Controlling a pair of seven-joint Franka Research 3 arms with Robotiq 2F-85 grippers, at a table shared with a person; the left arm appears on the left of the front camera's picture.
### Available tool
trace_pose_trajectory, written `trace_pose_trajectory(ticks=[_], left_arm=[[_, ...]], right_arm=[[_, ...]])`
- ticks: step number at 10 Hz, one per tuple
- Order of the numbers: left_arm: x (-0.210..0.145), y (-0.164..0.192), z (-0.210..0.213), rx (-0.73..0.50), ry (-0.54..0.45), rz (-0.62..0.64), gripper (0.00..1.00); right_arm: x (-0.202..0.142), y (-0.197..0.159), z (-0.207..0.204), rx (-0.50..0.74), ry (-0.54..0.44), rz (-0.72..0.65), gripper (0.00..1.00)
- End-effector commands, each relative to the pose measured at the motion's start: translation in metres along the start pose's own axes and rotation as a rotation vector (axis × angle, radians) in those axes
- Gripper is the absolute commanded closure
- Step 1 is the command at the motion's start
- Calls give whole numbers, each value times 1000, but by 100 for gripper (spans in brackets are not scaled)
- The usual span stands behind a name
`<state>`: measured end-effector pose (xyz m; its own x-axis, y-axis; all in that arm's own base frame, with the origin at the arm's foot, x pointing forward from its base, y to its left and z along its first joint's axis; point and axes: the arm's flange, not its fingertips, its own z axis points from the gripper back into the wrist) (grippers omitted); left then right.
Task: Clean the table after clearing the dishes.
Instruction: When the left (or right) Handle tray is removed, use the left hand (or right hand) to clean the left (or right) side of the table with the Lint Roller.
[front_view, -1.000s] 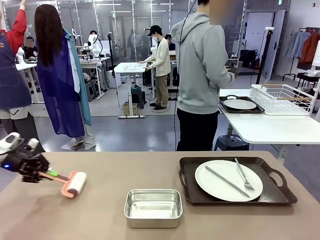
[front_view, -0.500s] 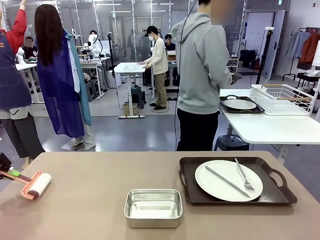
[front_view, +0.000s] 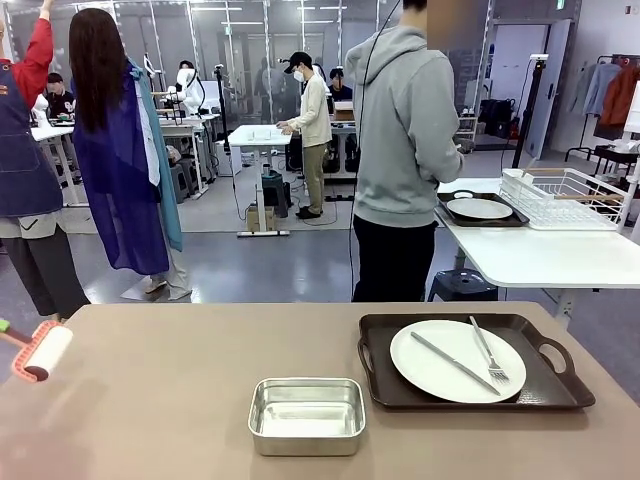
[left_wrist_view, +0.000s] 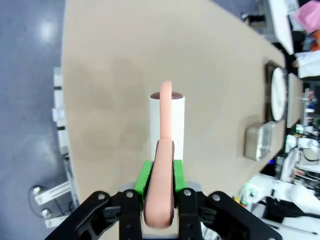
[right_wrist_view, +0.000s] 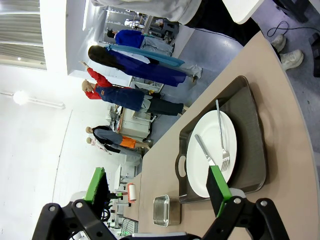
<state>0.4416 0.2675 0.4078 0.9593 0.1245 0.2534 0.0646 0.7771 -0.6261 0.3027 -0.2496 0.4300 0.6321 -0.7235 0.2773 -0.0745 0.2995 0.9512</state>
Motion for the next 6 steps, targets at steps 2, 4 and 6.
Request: trace_pose_trajectory(ticks=[2,4,6], left_arm=[[-35,-59,27,75,-158,-12,78],[-9,-24,18,6,-43,-27,78],[-9,-24,18,6,-43,-27,78]], right_arm=[[-1,3,0,4,4,7,0],[-1,3,0,4,4,7,0],[-1,3,0,4,4,7,0]])
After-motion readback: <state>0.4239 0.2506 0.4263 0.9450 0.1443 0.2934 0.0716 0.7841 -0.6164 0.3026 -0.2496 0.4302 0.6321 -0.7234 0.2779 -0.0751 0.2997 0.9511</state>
